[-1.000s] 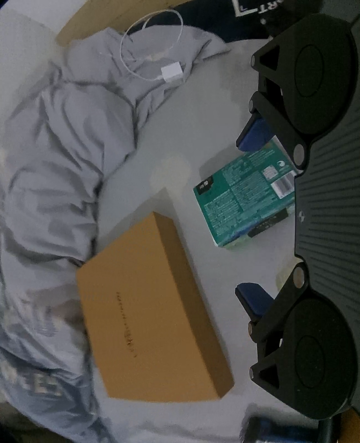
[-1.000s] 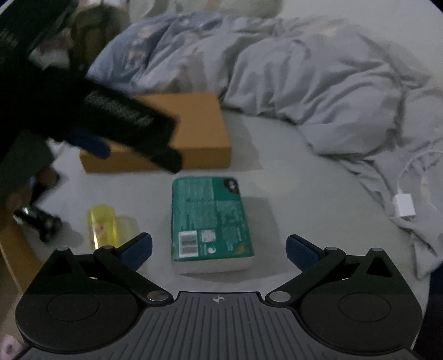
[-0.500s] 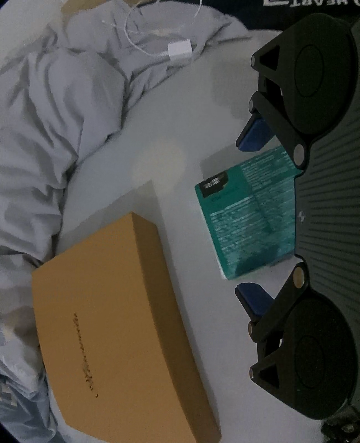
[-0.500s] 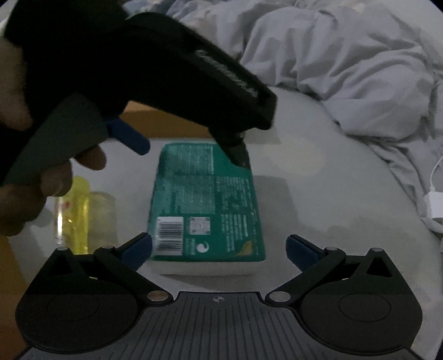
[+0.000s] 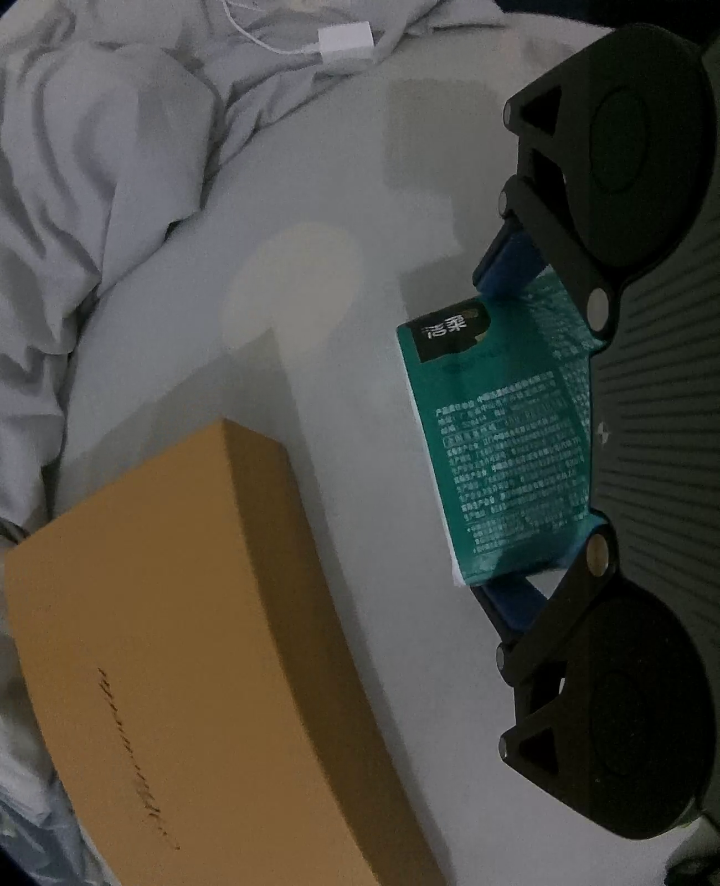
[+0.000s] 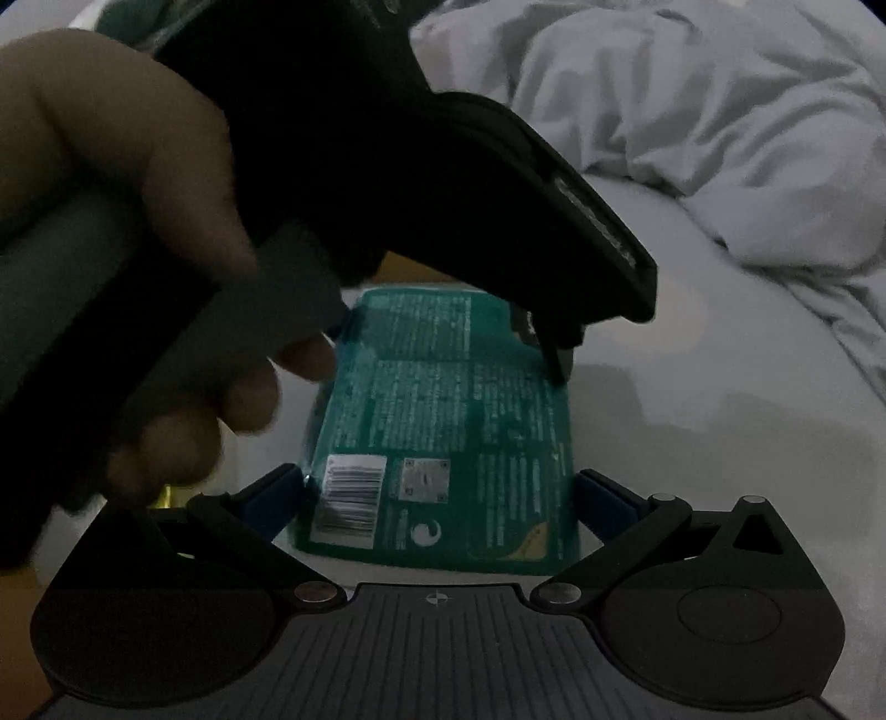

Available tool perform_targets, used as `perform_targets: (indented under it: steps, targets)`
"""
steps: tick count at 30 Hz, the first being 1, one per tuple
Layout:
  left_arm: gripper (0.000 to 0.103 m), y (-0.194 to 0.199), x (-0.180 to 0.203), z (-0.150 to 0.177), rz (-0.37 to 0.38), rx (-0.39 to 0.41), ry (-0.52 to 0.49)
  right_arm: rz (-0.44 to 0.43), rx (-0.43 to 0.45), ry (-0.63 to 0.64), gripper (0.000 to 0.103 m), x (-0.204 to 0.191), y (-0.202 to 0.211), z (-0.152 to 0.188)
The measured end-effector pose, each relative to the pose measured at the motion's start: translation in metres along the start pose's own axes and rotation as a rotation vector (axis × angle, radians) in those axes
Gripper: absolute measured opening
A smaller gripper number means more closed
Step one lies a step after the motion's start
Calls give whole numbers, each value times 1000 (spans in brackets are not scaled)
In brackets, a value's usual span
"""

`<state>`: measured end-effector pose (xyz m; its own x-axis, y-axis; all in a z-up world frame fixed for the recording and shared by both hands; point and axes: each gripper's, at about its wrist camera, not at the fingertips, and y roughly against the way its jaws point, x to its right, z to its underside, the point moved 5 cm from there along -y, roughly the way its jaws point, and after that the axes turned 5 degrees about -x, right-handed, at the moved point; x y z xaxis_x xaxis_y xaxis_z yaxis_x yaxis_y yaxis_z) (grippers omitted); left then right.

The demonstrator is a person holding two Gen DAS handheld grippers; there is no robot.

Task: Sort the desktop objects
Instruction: 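Lift the green tissue pack with the left tool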

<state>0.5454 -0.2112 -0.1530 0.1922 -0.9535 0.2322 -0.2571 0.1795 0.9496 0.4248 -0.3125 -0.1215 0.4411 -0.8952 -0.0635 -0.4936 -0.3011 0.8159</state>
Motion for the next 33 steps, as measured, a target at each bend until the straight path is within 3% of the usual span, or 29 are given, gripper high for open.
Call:
perform_targets:
  steps: [5,17,21,33]
  targets:
    - [103,-7,7,-5,-49,-27,19,29,-5,13,103,-5,-1,1]
    - [102,-8,3,-3,-8,-22,-52,70,4,-2,92,-11,8,5]
    - [101,-2,-2,4,13,-35,-35,79,14,10,90,-20,15,6]
    - [100,66,-12,27,79,2,-19,97,55,36,90,-52,70,-3]
